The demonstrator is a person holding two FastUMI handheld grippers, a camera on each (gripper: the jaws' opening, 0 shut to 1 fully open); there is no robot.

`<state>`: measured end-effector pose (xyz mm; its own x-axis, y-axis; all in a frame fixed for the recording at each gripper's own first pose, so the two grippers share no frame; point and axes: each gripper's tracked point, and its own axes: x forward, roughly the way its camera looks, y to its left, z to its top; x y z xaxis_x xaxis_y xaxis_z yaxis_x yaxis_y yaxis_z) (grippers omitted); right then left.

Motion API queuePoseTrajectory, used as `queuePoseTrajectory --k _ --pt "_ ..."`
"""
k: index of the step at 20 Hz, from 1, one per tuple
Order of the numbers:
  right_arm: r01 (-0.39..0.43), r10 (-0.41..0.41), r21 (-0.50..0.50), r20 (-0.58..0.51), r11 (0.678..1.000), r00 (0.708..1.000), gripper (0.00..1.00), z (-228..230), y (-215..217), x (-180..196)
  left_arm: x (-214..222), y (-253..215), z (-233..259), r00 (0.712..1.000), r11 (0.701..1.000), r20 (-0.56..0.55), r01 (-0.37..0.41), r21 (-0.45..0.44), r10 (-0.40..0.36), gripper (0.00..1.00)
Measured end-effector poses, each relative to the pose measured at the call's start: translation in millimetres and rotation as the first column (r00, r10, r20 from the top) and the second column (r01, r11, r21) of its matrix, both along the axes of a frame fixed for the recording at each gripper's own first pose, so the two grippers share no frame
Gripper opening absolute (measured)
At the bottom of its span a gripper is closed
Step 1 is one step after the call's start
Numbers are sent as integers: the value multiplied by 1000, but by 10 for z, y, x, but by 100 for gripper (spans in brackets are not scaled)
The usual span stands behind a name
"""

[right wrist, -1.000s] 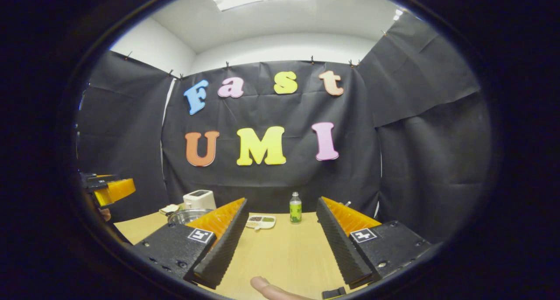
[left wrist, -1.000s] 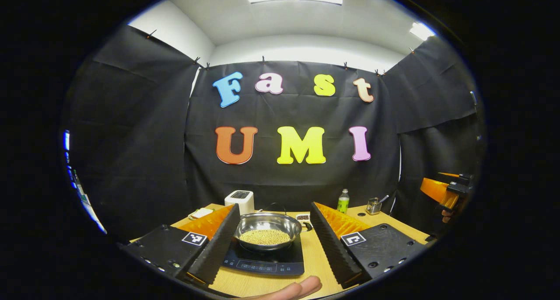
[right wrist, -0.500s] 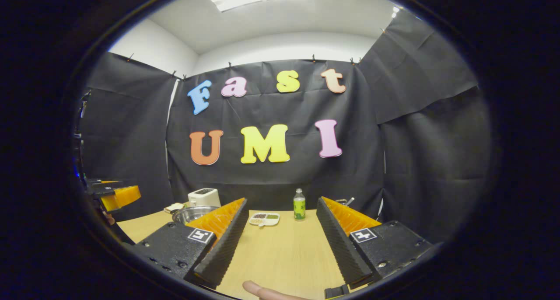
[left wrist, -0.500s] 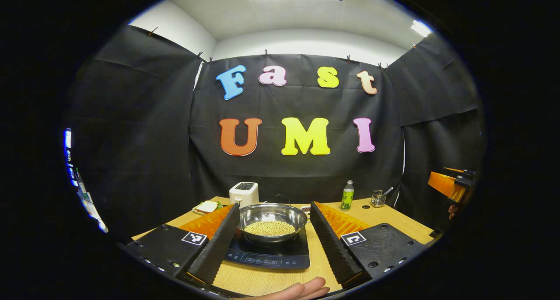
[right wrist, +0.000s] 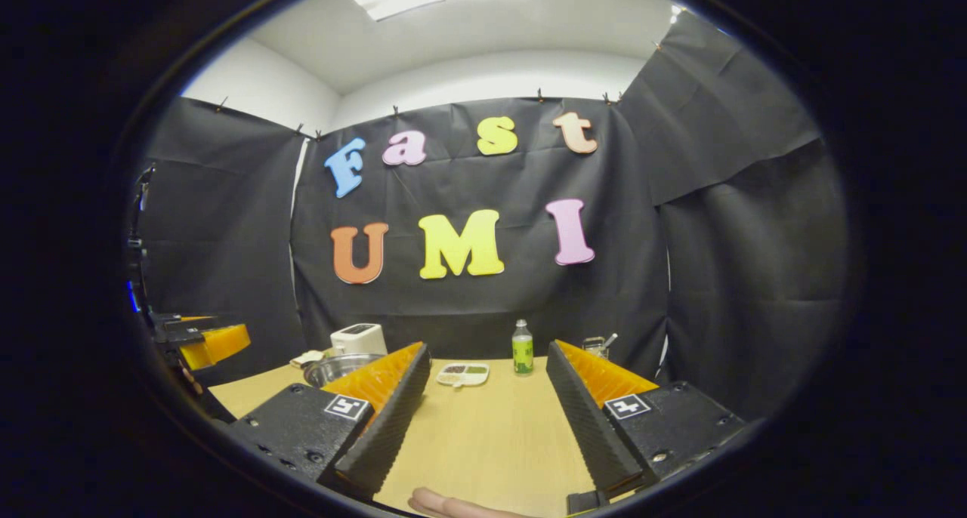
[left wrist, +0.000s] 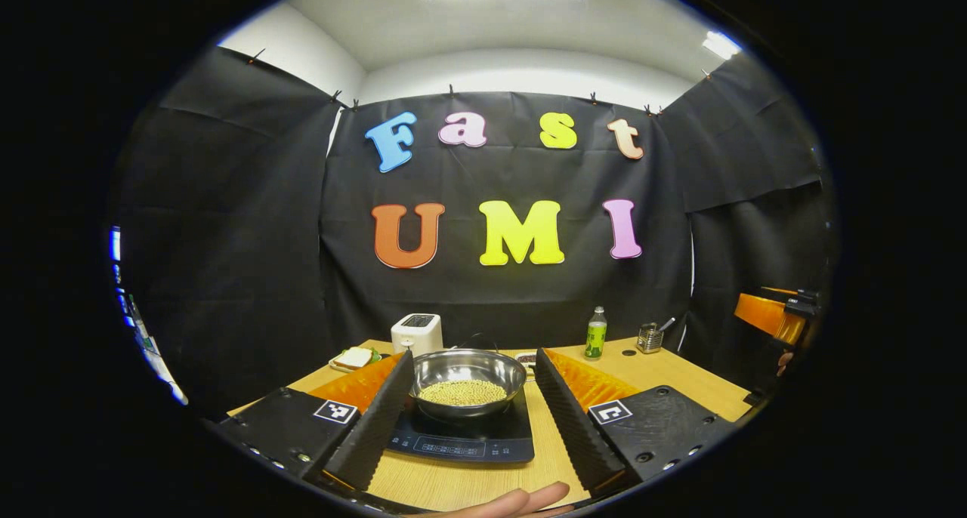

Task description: First push the handle of the pot to place it horizontally, then grasp the pot with both hands and set it on the induction cooktop.

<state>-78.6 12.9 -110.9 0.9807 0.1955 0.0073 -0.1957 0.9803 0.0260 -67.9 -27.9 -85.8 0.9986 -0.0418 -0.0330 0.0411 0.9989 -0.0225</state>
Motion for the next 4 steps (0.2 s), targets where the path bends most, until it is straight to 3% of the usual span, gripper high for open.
queuePoseTrajectory --k 2,3,4 --pt "5 -5 -1 -1 1000 1000 96 3 -23 -2 -2 -14 15 1000 1000 9 -3 24 3 95" --pt "2 -2 -1 -1 1000 1000 96 14 -13 -10 -8 -24 28 1000 999 16 -6 38 5 84" --pt "-2 2 1 -4 1000 1000 96 9 1 -13 -7 -56 37 1000 999 22 -5 50 3 95"
